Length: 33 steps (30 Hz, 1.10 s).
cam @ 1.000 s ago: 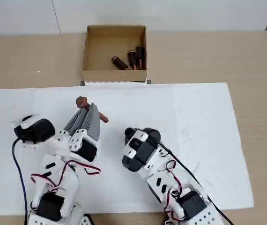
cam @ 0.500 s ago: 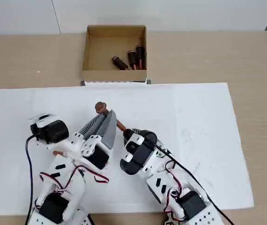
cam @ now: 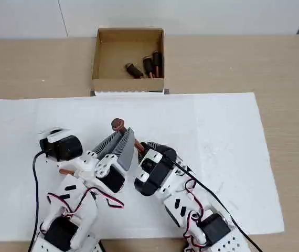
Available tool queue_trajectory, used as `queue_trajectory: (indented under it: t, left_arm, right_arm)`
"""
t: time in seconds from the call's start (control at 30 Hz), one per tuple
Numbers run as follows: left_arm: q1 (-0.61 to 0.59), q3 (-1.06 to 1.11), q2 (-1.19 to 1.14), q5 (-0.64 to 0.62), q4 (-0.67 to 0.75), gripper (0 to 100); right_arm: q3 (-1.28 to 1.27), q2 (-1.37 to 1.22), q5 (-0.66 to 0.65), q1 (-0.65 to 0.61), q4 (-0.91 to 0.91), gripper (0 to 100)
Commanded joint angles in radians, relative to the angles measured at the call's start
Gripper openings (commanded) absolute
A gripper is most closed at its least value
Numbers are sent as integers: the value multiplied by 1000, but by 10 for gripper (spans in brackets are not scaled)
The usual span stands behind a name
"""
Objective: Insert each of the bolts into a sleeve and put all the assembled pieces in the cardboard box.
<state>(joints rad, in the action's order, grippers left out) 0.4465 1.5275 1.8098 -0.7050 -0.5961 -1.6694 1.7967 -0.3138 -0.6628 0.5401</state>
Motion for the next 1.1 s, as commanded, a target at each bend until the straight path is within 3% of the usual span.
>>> queue_trajectory:
  t: [0.0,0.3,0.43,1.07]
  left_arm:
    - [3,18,6,0,-2,5]
    - [0,116,6,61,175,5]
    - [11,120,6,72,176,5]
    - [147,42,6,72,-167,5]
  right_arm:
    - [-9,18,-6,-5,-41,3]
    - [-9,18,-6,-7,-39,3]
    - [-9,18,-6,-5,-39,3]
    - [-12,18,-6,-2,-42,3]
